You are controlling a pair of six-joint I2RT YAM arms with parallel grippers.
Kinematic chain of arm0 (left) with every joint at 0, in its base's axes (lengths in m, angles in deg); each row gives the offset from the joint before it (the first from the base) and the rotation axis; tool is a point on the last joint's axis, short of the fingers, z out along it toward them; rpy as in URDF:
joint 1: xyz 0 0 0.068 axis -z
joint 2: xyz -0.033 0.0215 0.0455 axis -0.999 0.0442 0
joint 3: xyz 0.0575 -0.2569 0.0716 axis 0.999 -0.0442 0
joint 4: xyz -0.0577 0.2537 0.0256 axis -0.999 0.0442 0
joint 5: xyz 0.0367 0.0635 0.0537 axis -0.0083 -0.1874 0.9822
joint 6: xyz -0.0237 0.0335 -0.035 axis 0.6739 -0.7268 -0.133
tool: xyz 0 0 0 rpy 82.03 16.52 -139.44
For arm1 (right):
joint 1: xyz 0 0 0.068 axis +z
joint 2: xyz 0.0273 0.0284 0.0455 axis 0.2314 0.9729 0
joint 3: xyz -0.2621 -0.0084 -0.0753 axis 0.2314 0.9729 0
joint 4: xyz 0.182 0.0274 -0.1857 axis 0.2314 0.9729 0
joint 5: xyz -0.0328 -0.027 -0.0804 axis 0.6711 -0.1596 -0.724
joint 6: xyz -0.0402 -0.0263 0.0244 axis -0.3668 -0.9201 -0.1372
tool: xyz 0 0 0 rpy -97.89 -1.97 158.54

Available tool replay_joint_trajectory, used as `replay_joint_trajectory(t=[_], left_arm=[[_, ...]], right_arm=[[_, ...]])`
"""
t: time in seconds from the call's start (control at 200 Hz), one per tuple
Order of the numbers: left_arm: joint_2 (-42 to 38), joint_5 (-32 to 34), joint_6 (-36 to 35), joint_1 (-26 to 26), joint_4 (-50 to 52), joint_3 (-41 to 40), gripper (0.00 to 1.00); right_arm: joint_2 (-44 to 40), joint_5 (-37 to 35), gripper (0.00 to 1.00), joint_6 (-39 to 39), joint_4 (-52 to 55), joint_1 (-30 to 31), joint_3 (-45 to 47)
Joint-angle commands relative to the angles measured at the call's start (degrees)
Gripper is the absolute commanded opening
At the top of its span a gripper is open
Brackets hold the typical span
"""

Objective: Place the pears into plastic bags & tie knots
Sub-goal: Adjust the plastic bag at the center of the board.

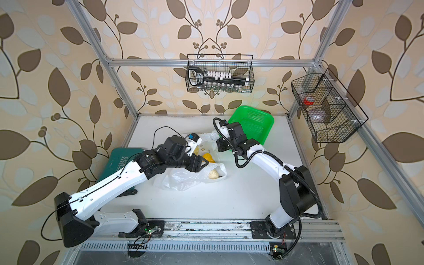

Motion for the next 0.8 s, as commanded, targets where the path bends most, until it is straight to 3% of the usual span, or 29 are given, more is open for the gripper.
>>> replay_joint_trajectory(t=[0.0, 0.22, 0.495, 0.64, 0.7, 0.795], left_arm=[[3.97, 7.32, -3.87, 2.64, -0.8, 0.56, 0.68], [13.35, 14.08, -10.8, 8.05, -0.07, 6.16, 0.7], [19.84, 15.75, -13.82, 10.97, -0.27, 7.79, 0.73], [24.6, 23.09, -12.92, 11.51, 1.83, 9.4, 0.69], [26.63, 26.05, -12.5, 11.61, 2.66, 10.34, 0.58], [27.96, 28.24, -11.92, 11.61, 3.49, 11.62, 0.08]], right_arm=[[0.64, 0.08, 0.0, 0.43, 1.85, -0.07, -2.27], [0.45, -0.06, 0.0, 0.23, 2.29, -0.17, -2.36], [1.19, 0.56, 0.0, 0.34, 2.19, -0.39, -3.04], [1.33, 0.84, 0.0, 0.41, 2.16, -0.46, -3.25], [1.24, 0.9, 0.0, 0.41, 2.24, -0.47, -3.32], [1.07, 0.93, 0.0, 0.68, 3.06, -0.81, -3.9]])
